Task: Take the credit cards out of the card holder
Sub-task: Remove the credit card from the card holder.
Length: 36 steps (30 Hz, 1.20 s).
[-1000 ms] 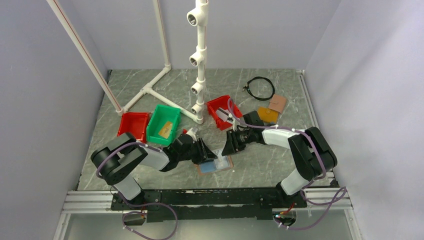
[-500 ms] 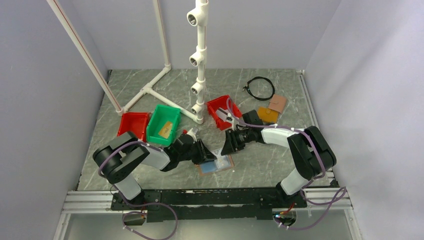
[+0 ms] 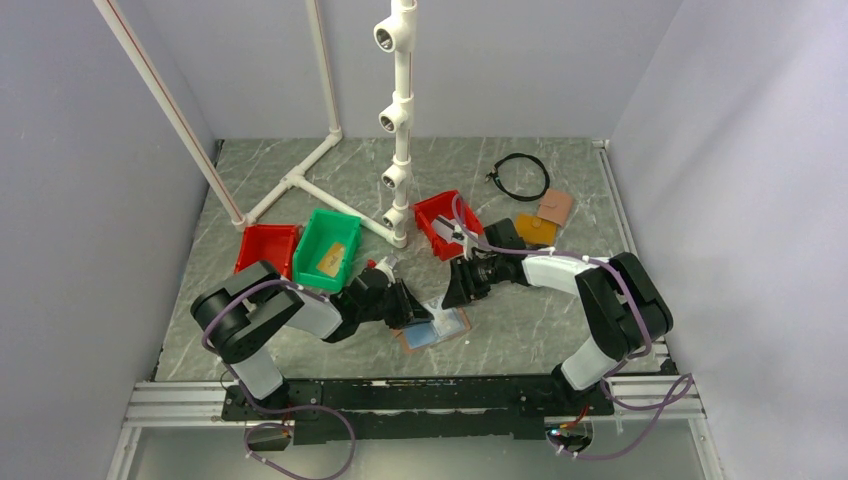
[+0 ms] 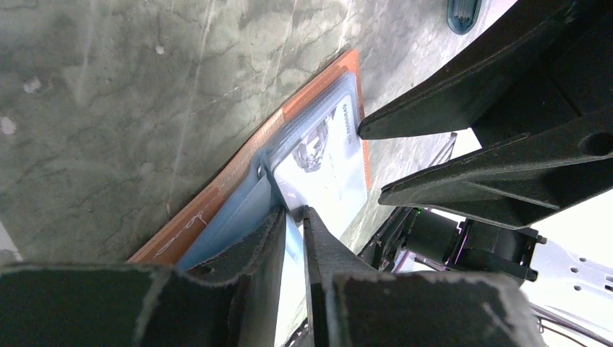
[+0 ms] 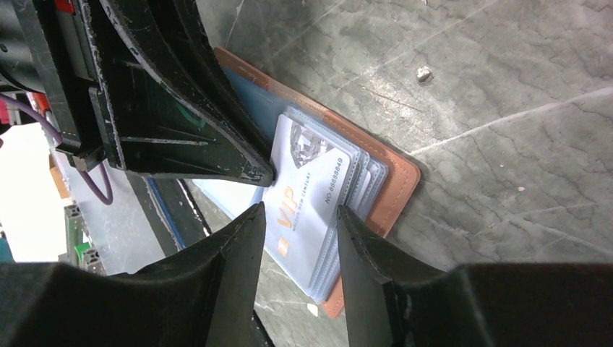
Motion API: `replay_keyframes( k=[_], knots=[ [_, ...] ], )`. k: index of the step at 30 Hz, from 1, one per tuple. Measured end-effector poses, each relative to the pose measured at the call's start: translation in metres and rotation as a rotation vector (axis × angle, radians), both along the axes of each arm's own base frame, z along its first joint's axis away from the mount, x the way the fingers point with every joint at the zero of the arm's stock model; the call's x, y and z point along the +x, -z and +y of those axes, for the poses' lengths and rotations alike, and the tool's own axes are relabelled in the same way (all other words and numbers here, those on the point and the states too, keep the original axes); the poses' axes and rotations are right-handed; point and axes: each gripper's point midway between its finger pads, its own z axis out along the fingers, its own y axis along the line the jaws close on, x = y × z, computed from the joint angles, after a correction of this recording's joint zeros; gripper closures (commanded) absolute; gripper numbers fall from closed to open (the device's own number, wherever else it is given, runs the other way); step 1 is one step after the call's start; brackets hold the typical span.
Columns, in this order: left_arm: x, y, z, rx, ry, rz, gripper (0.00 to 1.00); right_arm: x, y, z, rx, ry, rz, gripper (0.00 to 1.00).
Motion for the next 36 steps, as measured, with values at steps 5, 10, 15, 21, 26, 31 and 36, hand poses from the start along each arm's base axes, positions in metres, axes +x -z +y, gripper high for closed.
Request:
replay_keyframes(
  k=[5, 10, 15, 21, 26, 31, 36],
  knots=[
    [0.0001, -0.0002, -0.0001, -0.001, 0.0, -0.001, 0.77, 0.0008, 0.0001, -0.0003, -0.009, 0.002, -0.011, 0.55],
    [0.0001, -0.0003, -0.0002, -0.001, 0.0, -0.001, 0.76, 0.0014, 0.0002, -0.0009, -0.014, 0.004, -0.013, 0.55],
    [0.0003, -0.0006, -0.0003, -0.002, 0.0, -0.001, 0.75, 0.0011, -0.0002, -0.0005, -0.012, 0.002, -0.013, 0.53],
    [0.0005, -0.0011, -0.0007, -0.005, -0.001, -0.001, 0.74, 0.0005, -0.0012, 0.0004, -0.016, -0.001, -0.011, 0.47],
    [0.0008, -0.002, -0.0012, -0.008, -0.001, -0.004, 0.73, 0.0009, -0.0023, 0.001, -0.017, -0.002, -0.016, 0.47],
    [0.0008, -0.0023, -0.0014, -0.009, -0.001, -0.005, 0.72, 0.0008, -0.0024, 0.001, -0.017, -0.002, -0.016, 0.47],
    [0.0008, -0.0028, -0.0017, -0.012, 0.0, -0.006, 0.71, 0.0008, -0.0024, 0.001, -0.017, -0.002, -0.016, 0.47]
  ],
)
